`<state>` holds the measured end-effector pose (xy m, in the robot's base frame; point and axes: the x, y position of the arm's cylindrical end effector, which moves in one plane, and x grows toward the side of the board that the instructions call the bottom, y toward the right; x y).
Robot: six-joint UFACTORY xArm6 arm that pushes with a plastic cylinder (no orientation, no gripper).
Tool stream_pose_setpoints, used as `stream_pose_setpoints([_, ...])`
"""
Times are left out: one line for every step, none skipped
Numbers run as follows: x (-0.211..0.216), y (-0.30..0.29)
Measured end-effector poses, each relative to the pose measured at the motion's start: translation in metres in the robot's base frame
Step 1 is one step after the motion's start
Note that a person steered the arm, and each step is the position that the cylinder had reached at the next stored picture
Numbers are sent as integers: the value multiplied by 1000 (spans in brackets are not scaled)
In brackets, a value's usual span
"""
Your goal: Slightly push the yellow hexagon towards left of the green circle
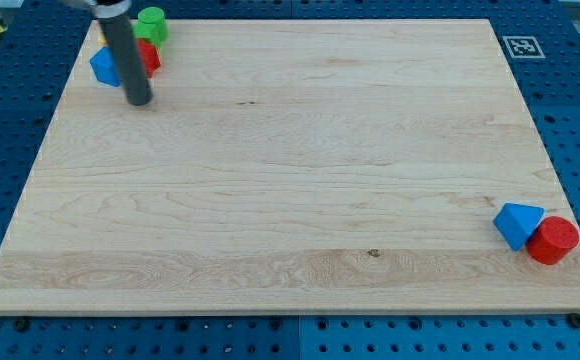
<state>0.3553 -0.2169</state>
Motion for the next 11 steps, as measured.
stream_pose_setpoints([-18, -45])
stream_pose_setpoints([-54, -48])
stream_pose_setpoints([-64, -48])
stream_pose_setpoints([-51, -55])
stream_pose_setpoints([-34, -88])
stream_pose_setpoints([-72, -88])
stream_pose_setpoints([-151, -88])
stream_pose_setpoints([-156, -88])
stream_pose_setpoints([-155, -77])
stream_pose_setpoints([-155, -55])
stream_pose_setpoints([-139, -55])
